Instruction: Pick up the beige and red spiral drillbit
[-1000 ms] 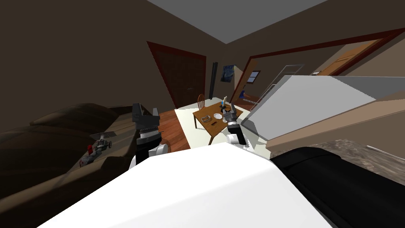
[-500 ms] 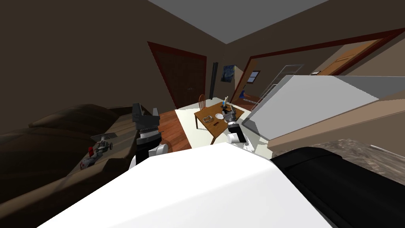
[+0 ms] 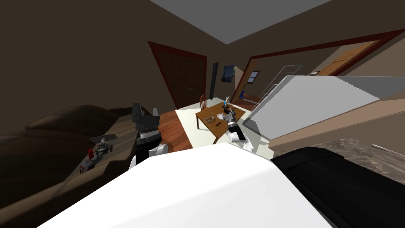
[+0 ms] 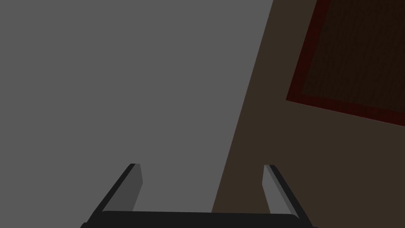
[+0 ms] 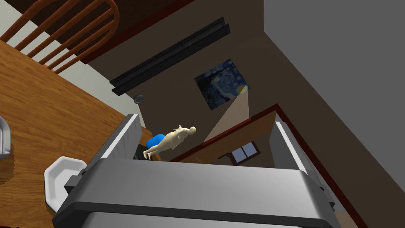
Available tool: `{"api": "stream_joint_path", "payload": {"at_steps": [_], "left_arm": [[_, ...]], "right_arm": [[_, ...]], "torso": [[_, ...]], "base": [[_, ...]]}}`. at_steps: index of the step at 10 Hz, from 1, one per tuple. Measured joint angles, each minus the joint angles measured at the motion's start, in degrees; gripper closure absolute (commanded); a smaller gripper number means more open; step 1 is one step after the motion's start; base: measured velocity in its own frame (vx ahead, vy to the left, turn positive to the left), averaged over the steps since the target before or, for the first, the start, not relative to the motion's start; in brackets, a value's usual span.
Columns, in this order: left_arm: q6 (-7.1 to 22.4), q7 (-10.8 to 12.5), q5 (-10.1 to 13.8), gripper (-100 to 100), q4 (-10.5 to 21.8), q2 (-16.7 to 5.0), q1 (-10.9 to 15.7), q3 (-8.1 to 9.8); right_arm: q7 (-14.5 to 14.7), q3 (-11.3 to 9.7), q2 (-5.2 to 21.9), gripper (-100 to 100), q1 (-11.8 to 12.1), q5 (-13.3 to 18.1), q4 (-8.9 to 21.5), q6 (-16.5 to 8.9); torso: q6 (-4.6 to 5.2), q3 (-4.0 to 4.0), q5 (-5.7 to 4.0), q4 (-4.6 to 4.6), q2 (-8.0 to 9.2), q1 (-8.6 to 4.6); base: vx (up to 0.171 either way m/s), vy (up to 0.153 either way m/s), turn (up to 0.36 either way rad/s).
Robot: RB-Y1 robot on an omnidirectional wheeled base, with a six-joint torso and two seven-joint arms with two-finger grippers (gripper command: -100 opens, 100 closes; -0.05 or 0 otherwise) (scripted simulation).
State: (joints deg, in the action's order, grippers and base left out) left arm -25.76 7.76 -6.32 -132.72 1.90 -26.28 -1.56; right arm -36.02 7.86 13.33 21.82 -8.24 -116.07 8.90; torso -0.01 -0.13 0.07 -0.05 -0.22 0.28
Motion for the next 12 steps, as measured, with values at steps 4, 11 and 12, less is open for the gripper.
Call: {"api": "stream_joint_path", "payload": {"at_steps": [4,11,12], "left_arm": [[0.0,0.0,0.0,0,0.0,0.0,0.0,0.0],[0.0,0.0,0.0,0,0.0,0.0,0.0,0.0],[0.0,0.0,0.0,0,0.0,0.0,0.0,0.0]], "right_arm": [[-6.6,1.4,1.6,-100,-0.7,-2.8,3.5,-3.8],[-17.3,3.8,3.6,-100,-3.1,-6.8,10.6,-11.0],[-19.0,4.1,4.0,-100,-3.3,-7.3,11.7,-11.9]], "torso": [[0.0,0.0,0.01,0.0,0.0,0.02],[0.0,0.02,-0.03,0.01,0.03,-0.16],[0.01,0.01,-0.02,0.0,0.03,-0.16]], "base": [[0.05,0.078,-0.007],[0.053,0.055,0.006],[0.058,0.049,0.021]]}}
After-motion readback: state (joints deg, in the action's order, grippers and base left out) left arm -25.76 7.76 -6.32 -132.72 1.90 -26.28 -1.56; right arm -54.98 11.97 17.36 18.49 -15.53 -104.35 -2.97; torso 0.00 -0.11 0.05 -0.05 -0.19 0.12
